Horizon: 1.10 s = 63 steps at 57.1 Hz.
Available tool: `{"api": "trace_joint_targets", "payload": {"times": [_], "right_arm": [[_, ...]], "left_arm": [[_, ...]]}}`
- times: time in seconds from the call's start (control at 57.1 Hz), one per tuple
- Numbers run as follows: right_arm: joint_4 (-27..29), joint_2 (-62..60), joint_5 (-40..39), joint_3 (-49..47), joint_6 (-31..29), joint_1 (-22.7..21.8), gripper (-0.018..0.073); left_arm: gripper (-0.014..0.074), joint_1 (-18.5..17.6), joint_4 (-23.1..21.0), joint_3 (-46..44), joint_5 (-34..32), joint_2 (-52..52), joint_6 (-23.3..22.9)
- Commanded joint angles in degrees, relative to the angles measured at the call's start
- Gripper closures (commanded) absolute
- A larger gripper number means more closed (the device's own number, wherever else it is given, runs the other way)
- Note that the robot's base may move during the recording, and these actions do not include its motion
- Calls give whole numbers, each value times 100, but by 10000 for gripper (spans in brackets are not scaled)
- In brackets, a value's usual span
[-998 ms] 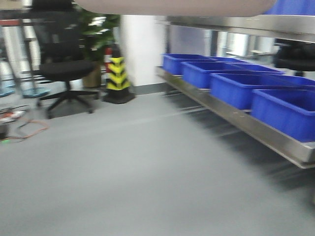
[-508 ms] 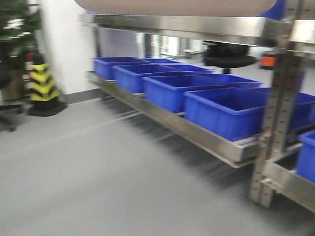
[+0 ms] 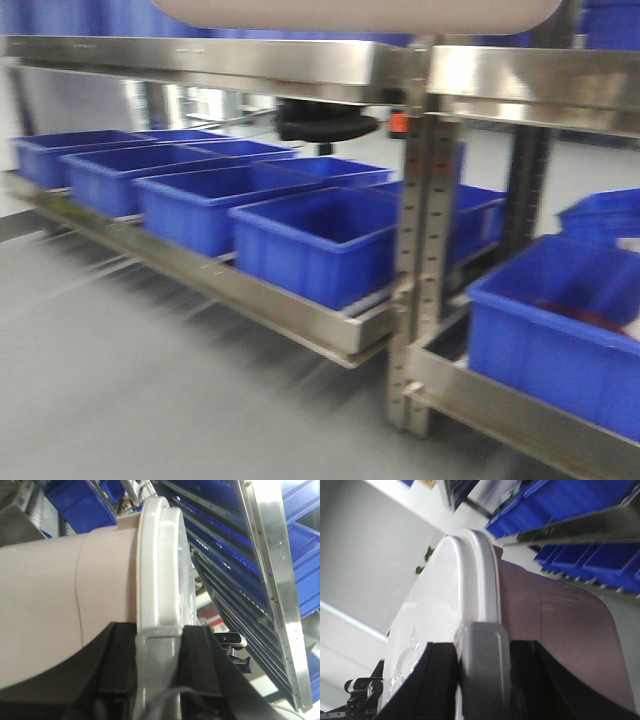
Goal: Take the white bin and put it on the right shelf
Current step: 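Hold the bin with both grippers while turning toward the steel shelf rack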
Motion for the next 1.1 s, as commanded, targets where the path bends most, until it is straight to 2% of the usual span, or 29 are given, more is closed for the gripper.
{"api": "trace_joint_targets", "payload": {"times": [0.0, 1.085], "right_arm": [[684, -205, 492, -189, -83, 111, 501], [684, -205, 402, -189, -83, 111, 501]], "left_arm": [[722, -178, -602, -188, 1319, -290, 43], [722, -178, -602, -188, 1319, -280, 43]]}}
